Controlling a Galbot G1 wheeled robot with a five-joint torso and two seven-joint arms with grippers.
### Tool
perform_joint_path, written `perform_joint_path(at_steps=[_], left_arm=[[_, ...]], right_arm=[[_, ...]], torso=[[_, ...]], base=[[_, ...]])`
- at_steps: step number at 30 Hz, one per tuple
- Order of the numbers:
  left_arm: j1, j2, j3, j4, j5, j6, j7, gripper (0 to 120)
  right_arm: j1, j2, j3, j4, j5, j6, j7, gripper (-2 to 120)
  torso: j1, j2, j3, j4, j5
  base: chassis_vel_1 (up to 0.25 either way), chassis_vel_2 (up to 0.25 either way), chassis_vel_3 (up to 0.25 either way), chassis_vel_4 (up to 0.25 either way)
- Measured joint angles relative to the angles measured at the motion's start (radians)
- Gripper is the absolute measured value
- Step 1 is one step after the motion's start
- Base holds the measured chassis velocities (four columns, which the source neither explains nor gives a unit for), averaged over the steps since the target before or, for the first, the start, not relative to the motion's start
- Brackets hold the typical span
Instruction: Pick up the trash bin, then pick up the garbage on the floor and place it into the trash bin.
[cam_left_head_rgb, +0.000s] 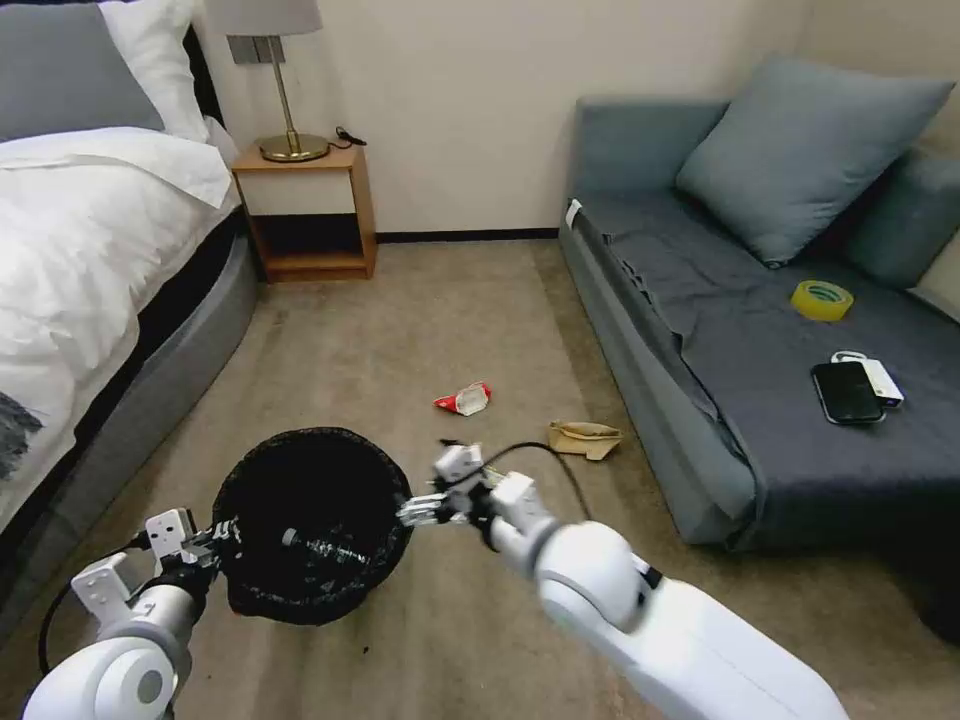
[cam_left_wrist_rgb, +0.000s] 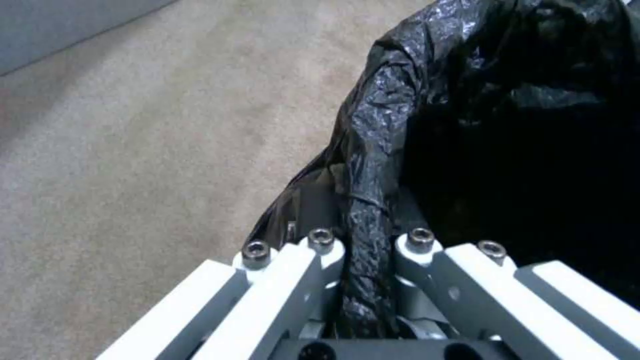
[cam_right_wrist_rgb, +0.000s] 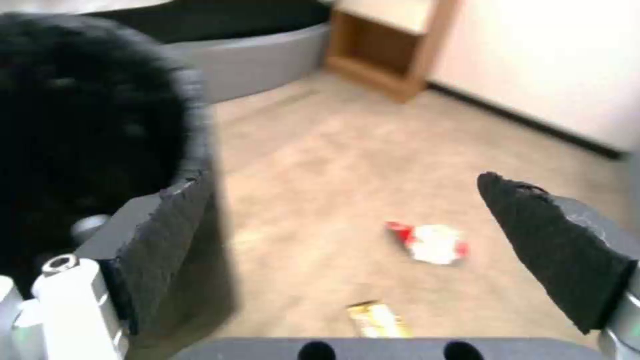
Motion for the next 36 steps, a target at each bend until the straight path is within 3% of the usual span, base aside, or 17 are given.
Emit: perform_joint_path(at_steps=[17, 26, 36], left_arm=[[0.002, 0.005, 0.009, -0.016, 0.040, -0.009, -0.013, 4], [0.001, -0.002, -0.001, -0.025, 0.047, -0.012, -0.010, 4], [-0.002, 0.002, -0.023, -0.025, 0.033, -0.015, -0.005, 4]], right_arm=[[-0.438, 0.140, 0.326, 0.124, -0.243, 0.187, -0.023, 100], [-0.553, 0.212, 0.387, 0.153, -0.322, 0.221, -0.022, 100], [-0.603, 0.232, 0.423, 0.161, -0.361, 0.258, -0.022, 100]], torso=[[0.000, 0.000, 0.000, 0.0001, -0.0003], [0.000, 0.000, 0.000, 0.0002, -0.0002], [0.000, 0.000, 0.000, 0.0002, -0.0002]], base=[[0.000, 0.000, 0.000, 0.000], [0.000, 0.000, 0.000, 0.000], [0.000, 0.000, 0.000, 0.000]])
